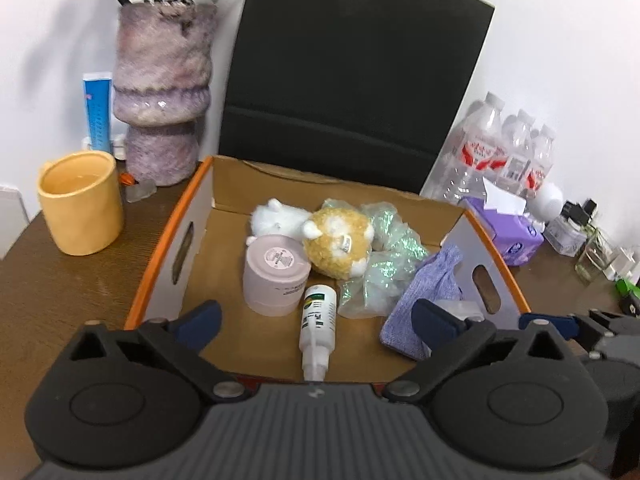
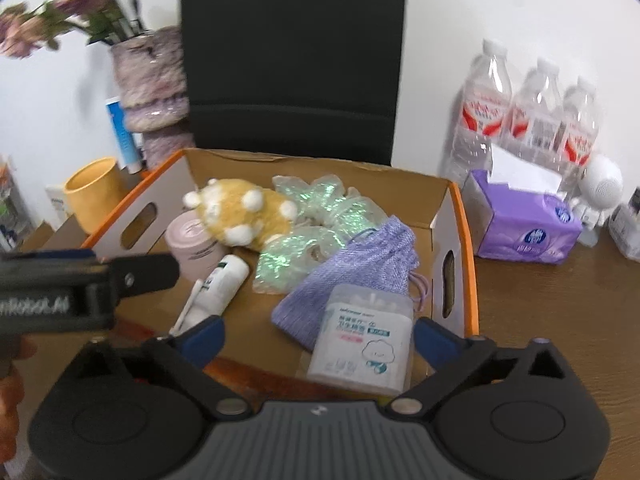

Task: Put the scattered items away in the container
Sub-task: 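Withdraw both tools from the box toward the tissue pack and rose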

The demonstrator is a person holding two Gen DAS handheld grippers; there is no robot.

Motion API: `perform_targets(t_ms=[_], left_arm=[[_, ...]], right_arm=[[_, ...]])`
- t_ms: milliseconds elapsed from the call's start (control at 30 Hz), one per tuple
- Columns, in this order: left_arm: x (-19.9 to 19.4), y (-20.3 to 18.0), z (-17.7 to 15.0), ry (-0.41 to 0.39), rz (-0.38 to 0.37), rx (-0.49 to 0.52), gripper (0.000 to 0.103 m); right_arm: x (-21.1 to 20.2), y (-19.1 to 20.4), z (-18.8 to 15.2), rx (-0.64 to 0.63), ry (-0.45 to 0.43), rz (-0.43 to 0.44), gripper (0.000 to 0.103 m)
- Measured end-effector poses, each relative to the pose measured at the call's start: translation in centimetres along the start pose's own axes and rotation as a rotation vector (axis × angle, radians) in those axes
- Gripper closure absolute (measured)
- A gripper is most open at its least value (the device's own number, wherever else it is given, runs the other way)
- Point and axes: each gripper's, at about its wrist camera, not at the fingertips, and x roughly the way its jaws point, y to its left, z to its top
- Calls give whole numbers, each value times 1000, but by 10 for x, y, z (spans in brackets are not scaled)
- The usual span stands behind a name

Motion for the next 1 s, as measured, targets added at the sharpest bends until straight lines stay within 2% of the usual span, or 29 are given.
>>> perform_targets(t_ms=[533,733,900,1000], left_arm=[[-88,-6,-17,-56,26,52,0],[-124,-8,-39,-115,20,84,0],[-143,-2,-63,-130,-16,69,0],[-150,2,-78,-164,-2,68,0]], right_arm=[[-85,25,-31,-58,-43,-14,0],[-121,28,-48,-66,-102,-16,0],[-146,32,-67,-96,-175,-26,0],[-155,32,-81,-94,-209,-23,0]])
